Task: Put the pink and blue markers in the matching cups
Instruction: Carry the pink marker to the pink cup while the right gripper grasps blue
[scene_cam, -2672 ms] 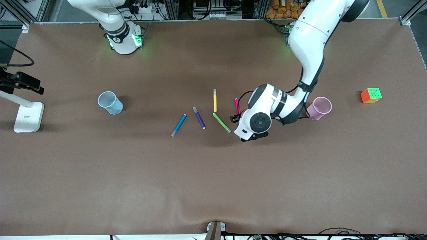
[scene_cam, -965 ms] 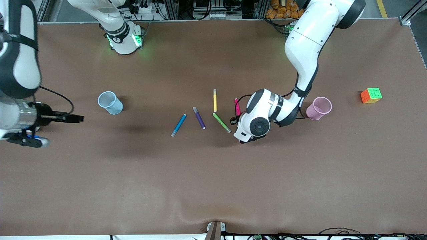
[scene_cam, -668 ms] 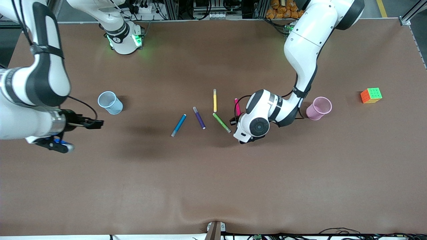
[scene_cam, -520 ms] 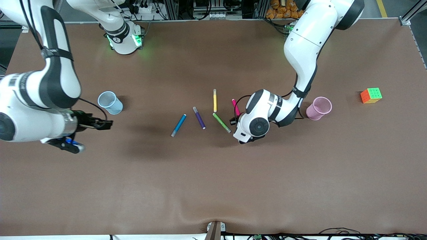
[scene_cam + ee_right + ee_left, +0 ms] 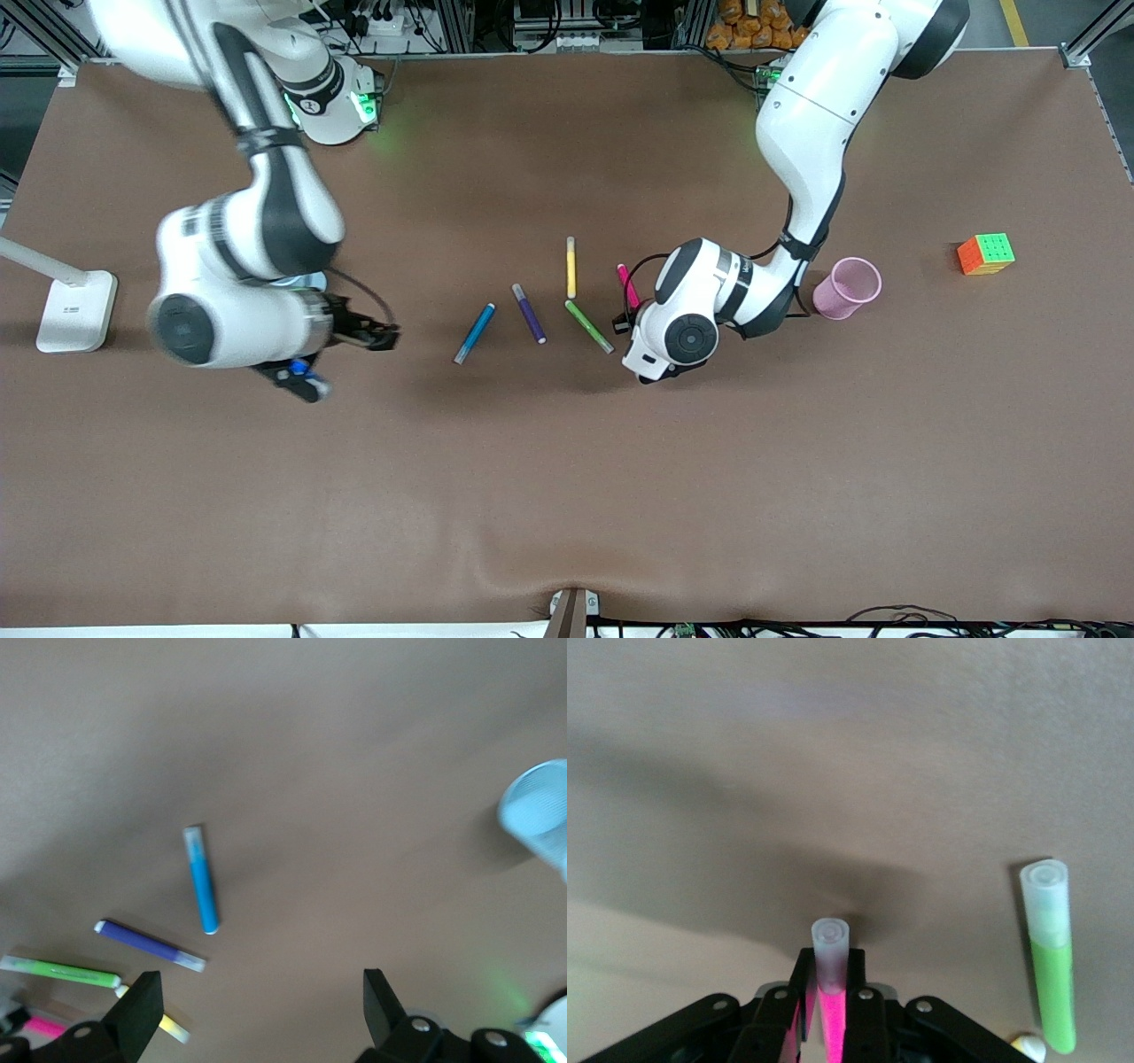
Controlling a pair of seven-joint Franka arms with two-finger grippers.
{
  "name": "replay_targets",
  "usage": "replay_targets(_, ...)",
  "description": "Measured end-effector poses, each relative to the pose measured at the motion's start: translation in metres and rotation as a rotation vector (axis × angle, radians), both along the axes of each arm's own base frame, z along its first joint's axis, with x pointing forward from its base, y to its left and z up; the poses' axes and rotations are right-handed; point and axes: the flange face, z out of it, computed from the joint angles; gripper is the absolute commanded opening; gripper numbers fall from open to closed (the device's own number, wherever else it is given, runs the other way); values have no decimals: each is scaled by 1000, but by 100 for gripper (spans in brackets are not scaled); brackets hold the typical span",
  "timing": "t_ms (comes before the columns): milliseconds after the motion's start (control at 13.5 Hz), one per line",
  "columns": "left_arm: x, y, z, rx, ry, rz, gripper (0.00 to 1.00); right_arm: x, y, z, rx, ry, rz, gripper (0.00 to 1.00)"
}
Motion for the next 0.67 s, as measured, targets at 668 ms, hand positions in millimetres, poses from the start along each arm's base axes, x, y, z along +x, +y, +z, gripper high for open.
replay_targets(668,55,129,208,162,-212,41,0,-28,53,-114,-55,-149,-95,72)
